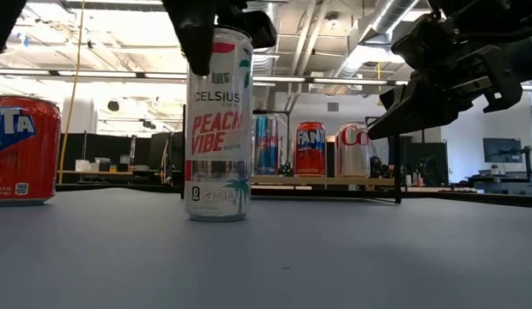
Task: Place canned beverage on shelf
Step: Put the white soda can on the shelf aligned with the other white soda can
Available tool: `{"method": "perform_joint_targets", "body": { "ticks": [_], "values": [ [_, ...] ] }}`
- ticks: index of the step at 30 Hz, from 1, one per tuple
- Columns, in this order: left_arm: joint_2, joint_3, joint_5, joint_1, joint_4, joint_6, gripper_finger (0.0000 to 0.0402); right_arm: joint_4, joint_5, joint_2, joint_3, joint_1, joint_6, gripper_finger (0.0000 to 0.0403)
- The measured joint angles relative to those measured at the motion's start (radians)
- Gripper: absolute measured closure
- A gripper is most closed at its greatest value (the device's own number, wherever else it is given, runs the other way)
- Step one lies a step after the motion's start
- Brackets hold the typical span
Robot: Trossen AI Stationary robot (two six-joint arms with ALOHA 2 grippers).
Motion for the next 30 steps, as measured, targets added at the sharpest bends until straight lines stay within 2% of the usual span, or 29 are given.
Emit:
{"method": "perform_joint_targets", "body": {
  "ticks": [4,9,14,20,24,30],
  "values": [
    [0.004,0.0,-0.067,-0.01,0.061,-0.065,0.0119,0.0,0.0,0.0,0.0,0.0,0.0,0.0403],
    [0.007,-0.002,-0.031,0.011,0.054,-0.158,0.0108,0.0,0.0,0.0,0.0,0.0,0.0,0.0403],
    [0.005,-0.002,-0.036,0.03,0.042,-0.162,0.0094,0.0,0.0,0.0,0.0,0.0,0.0,0.0403],
    [0.003,-0.002,0.031,0.061,-0.024,-0.209,0.0086,0.0,0.0,0.0,0.0,0.0,0.0,0.0403],
    [0.002,-0.002,0.105,0.077,-0.001,-0.266,0.0085,0.0,0.0,0.0,0.0,0.0,0.0,0.0403],
    [0.001,-0.002,0.139,0.096,0.006,-0.428,0.0085,0.0,0.0,0.0,0.0,0.0,0.0,0.0403]
  ]
}}
